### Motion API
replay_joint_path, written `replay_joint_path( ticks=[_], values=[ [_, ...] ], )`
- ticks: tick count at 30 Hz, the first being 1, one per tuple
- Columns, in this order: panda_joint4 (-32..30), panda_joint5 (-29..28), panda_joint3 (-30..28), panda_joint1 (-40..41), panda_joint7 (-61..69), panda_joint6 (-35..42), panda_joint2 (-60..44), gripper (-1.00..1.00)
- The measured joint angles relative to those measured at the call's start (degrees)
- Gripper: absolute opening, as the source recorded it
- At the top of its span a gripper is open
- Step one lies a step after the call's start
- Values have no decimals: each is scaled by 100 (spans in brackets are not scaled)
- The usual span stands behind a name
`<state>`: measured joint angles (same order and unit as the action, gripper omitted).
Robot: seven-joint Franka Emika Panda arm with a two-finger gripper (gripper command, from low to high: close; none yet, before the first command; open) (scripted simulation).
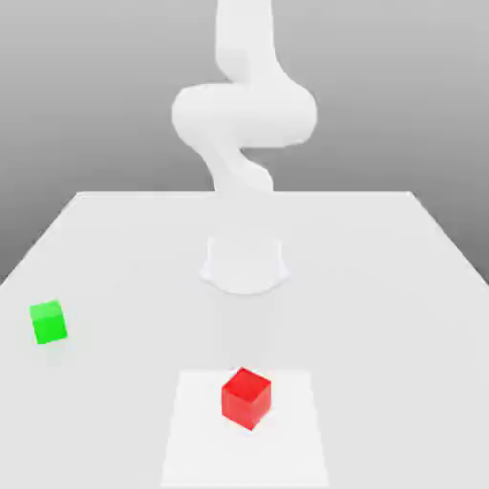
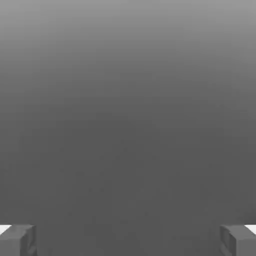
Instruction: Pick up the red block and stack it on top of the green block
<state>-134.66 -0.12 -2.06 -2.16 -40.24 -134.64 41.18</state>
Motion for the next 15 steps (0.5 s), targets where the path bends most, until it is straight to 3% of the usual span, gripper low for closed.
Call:
replay_joint_path(
  ticks=[15],
  values=[
    [-1883,103,-1074,-1112,3894,-1913,-3185,0]
  ],
)
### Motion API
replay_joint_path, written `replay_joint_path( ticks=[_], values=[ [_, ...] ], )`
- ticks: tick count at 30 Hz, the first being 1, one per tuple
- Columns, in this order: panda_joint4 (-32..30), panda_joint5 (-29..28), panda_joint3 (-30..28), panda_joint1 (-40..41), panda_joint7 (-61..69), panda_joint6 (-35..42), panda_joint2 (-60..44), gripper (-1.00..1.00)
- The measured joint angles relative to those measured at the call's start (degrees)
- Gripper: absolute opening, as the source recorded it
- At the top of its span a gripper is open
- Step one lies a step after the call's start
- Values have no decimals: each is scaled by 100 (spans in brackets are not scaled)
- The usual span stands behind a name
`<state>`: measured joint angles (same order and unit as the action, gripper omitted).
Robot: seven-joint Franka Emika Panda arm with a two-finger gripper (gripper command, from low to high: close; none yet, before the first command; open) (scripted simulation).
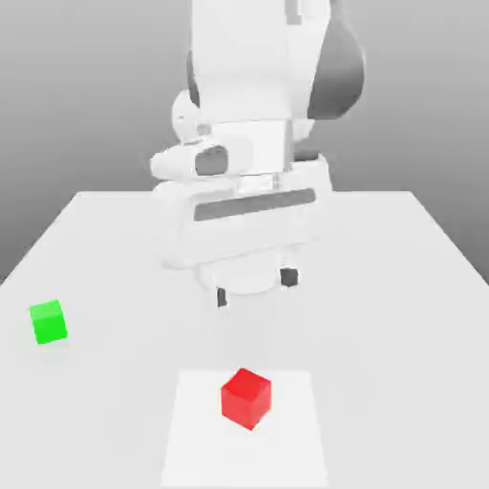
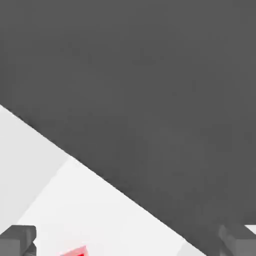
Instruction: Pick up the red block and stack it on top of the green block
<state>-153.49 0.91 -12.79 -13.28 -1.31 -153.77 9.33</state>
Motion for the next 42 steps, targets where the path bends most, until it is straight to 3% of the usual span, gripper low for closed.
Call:
replay_joint_path(
  ticks=[5,10,11,18,24,42],
  values=[
    [-507,33,-31,-44,1097,-655,-1021,0],
    [-412,698,442,261,1693,-1493,-2053,0],
    [-384,771,610,410,1746,-1666,-2255,-100],
    [-378,789,662,458,1761,-1695,-2304,-100],
    [-544,58,347,332,1228,-788,-1214,-100],
    [-446,-865,-2078,4079,-85,137,-276,-100]
  ],
)
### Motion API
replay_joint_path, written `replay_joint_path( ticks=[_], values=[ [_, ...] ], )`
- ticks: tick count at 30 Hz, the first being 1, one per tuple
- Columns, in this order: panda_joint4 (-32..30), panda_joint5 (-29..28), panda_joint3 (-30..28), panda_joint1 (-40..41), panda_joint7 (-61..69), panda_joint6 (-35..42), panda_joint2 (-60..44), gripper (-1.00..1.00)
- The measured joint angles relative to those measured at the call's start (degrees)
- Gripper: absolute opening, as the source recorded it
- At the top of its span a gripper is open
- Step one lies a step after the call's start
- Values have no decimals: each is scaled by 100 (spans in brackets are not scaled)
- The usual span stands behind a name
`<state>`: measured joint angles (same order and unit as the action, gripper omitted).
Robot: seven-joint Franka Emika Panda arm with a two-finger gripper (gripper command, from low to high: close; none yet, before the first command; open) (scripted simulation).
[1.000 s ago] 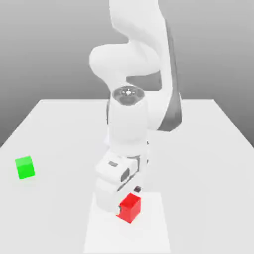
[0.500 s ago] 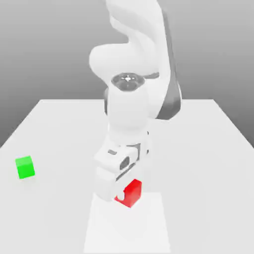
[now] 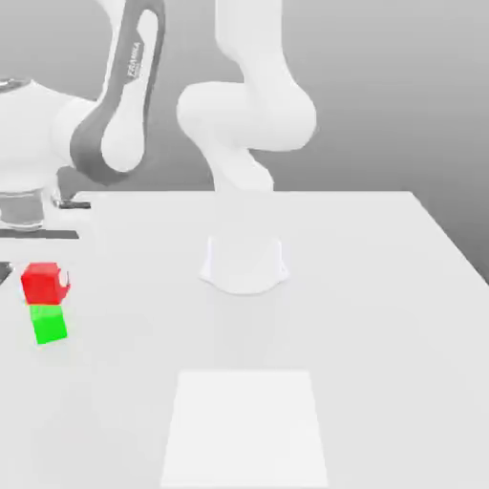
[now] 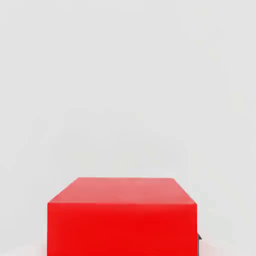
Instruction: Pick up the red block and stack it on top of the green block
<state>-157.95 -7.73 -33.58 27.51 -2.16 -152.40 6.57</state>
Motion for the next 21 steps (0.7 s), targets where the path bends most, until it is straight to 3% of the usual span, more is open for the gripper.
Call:
replay_joint_path(
  ticks=[10,21],
  values=[
    [22,447,-142,-58,293,-331,-245,-100],
    [45,1311,-117,-218,904,-714,-730,-100]
  ],
)
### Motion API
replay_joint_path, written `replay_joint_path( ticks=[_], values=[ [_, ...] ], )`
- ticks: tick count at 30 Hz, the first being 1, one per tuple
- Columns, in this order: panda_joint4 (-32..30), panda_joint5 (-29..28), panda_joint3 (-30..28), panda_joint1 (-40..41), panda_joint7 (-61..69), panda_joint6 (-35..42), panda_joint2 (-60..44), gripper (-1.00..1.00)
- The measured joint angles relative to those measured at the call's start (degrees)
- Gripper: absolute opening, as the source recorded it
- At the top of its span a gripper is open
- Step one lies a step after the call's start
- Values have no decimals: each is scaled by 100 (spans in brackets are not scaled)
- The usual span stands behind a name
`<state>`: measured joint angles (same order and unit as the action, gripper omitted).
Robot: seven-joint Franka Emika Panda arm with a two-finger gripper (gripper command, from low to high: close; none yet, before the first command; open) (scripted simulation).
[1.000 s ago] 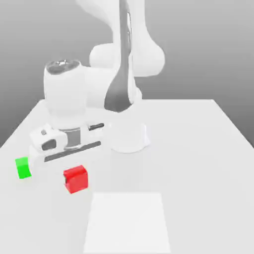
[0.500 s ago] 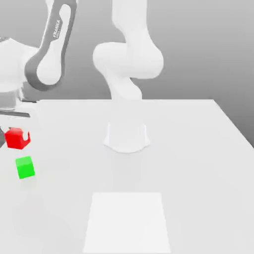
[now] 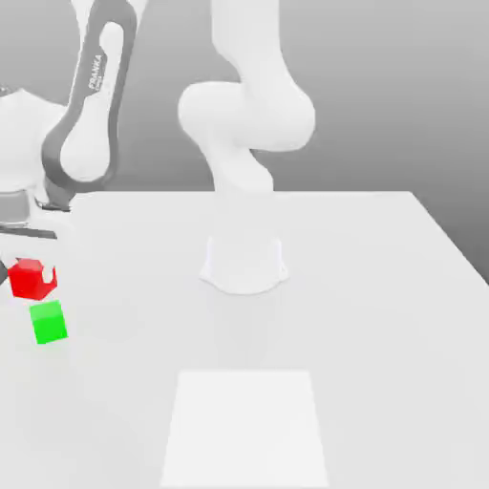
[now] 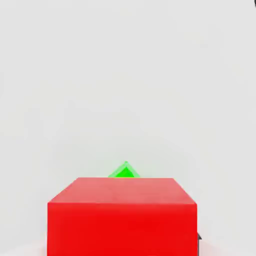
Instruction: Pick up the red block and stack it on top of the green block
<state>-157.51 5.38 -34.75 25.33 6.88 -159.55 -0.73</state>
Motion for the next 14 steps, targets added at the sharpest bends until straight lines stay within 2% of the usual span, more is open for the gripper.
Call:
replay_joint_path(
  ticks=[14],
  values=[
    [49,1160,419,138,844,-434,-787,-100]
  ],
)
